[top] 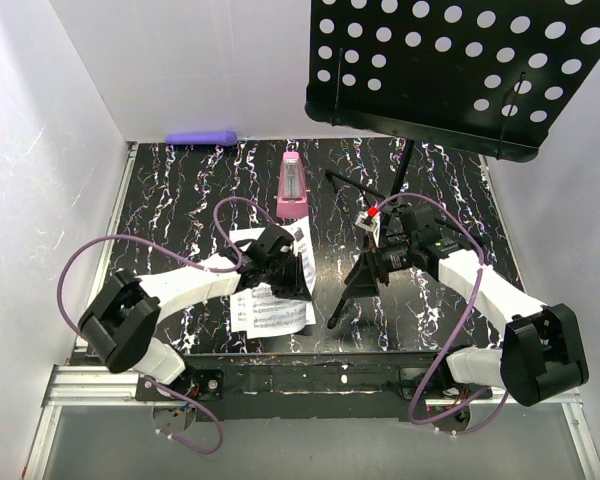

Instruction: Set up the instrument practice props

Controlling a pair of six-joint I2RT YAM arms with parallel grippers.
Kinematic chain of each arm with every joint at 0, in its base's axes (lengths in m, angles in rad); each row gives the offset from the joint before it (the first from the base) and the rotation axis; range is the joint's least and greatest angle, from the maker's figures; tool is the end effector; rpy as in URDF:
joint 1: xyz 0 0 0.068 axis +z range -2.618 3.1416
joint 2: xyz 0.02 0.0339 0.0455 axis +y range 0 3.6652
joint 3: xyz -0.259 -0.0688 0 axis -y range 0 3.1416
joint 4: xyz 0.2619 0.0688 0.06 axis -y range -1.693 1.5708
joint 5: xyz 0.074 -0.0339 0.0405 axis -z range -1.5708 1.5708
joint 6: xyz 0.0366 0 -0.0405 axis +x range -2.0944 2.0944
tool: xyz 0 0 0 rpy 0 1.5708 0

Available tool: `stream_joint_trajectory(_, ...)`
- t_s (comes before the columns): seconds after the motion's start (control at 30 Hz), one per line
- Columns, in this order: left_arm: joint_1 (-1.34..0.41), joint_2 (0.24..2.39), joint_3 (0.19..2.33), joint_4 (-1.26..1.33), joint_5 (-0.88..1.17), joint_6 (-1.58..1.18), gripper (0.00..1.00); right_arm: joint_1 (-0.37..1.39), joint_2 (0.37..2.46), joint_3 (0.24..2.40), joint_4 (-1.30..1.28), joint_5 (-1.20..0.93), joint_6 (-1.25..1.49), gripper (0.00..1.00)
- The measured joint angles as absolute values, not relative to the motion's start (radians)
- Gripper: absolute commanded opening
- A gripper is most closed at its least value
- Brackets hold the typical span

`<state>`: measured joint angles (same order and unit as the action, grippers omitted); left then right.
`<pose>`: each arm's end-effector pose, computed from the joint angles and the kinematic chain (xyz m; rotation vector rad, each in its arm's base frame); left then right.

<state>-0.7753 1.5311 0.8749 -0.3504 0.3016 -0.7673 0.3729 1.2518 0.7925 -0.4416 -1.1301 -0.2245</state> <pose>0.2153 -0.2262 0.1680 0.1351 2.8118 -0.8746 0.2261 0.1240 0.2269 -1.1032 1.9452 1.4370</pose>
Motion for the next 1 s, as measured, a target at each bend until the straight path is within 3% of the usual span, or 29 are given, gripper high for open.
stream_joint_trajectory(0.17, -0.825, 1.423, 0.844, -0.304, 0.255, -0.763, 0.0, 0.429, 1.248, 0.763, -0.243, -0.904, 0.138, 0.79)
stream_joint_trajectory(0.3, -0.834, 1.404, 0.832, -0.281, 0.233, -0.763, 0.0, 0.487, 1.254, 0.788, -0.232, -0.702, 0.302, 0.79)
stream_joint_trajectory(0.73, -0.864, 1.389, 0.826, -0.255, 0.217, -0.765, 0.0, 0.643, 1.498, 1.024, -0.308, -0.379, 0.447, 0.7)
stream_joint_trajectory(0.8, -0.866, 1.38, 0.826, -0.25, 0.217, -0.769, 0.0, 0.659, 1.528, 1.025, -0.325, -0.361, 0.446, 0.66)
stream_joint_trajectory(0.87, -0.868, 1.371, 0.824, -0.243, 0.217, -0.771, 0.0, 0.67, 1.549, 1.027, -0.342, -0.346, 0.443, 0.56)
stream_joint_trajectory(1.0, -0.873, 1.359, 0.813, -0.219, 0.217, -0.778, 0.04, 0.688, 1.57, 1.052, -0.358, -0.34, 0.418, 0.24)
